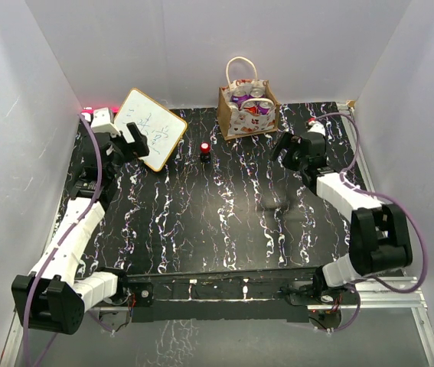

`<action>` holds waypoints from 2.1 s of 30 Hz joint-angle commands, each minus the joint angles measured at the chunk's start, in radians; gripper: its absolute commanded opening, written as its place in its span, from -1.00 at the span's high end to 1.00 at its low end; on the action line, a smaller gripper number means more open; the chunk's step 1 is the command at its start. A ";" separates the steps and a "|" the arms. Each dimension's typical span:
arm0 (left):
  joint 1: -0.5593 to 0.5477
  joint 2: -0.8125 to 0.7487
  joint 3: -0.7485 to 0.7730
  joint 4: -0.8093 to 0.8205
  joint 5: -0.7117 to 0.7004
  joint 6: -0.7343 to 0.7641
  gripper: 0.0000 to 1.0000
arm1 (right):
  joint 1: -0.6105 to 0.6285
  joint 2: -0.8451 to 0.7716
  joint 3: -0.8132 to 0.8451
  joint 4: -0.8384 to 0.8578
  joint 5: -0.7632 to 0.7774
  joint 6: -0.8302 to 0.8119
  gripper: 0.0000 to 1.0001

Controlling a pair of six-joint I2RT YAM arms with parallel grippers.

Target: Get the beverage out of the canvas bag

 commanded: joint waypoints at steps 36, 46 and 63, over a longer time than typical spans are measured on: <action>-0.003 0.058 -0.003 0.156 0.205 -0.027 -0.94 | 0.028 0.571 0.522 0.698 -0.291 0.612 -0.74; -0.003 0.084 -0.003 0.156 0.201 -0.023 -0.94 | 0.032 0.682 0.664 0.584 -0.238 0.696 -0.47; -0.001 0.115 -0.005 0.178 0.271 -0.022 -0.94 | 0.031 0.589 0.556 0.493 -0.308 0.665 0.85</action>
